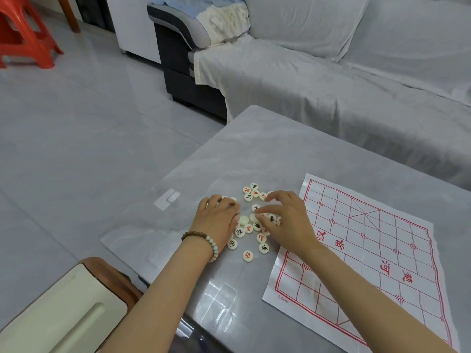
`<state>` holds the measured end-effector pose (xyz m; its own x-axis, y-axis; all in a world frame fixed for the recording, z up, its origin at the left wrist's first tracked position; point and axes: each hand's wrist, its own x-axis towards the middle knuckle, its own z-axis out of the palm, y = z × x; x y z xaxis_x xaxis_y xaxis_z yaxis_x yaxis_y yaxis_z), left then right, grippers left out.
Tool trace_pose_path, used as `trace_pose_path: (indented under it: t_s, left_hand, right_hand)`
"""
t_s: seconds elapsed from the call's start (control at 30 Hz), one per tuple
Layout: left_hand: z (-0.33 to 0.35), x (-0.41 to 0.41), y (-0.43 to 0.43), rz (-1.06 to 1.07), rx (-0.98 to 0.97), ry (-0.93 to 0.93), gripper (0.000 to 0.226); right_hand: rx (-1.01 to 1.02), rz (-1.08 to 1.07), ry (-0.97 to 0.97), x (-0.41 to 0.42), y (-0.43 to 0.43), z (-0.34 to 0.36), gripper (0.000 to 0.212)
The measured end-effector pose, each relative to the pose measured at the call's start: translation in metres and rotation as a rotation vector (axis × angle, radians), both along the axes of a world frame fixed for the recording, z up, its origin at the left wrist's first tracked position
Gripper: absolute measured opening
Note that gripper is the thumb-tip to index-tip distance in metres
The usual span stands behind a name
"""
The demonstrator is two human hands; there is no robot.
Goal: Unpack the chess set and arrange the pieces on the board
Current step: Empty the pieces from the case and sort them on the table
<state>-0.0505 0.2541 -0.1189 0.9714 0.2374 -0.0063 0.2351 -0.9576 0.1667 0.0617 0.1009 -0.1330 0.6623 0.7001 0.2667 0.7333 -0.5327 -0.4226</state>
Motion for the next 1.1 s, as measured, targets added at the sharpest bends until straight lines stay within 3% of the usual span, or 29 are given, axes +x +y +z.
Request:
trace_pose_path:
  t_s: [0.33,0.57,0.77,0.87,0.97,1.1]
  left_hand:
    - [-0.002,0.015,0.008,0.038,-0.077,-0.051,0.033]
    - [-0.004,0.026,0.008,0.113,-0.164,-0.132,0.024]
    - [-0.006,0.024,0.011,0.205,-0.270,-0.200,0.022]
    - [-0.002,0.019,0.012,0.211,-0.259,-0.230,0.021]
    - [0.003,0.010,0.017,0.236,-0.242,-0.242,0.023]
    - [0.007,-0.008,0.026,0.267,-0.220,-0.202,0.028]
  right_hand:
    - [-0.038,-0.045,0.049,0.005,0.010,-0.004,0.016]
    - [-0.031,-0.015,0.190,0.004,0.015,-0.001,0.012]
    - [0.014,-0.064,0.169,0.006,0.012,0.001,0.015]
    - [0.059,0.028,0.189,0.000,0.011,0.002,0.014]
    - [0.009,0.123,0.128,-0.007,0.010,-0.001,0.020]
    - [-0.050,0.062,0.079,-0.007,0.016,-0.003,0.024]
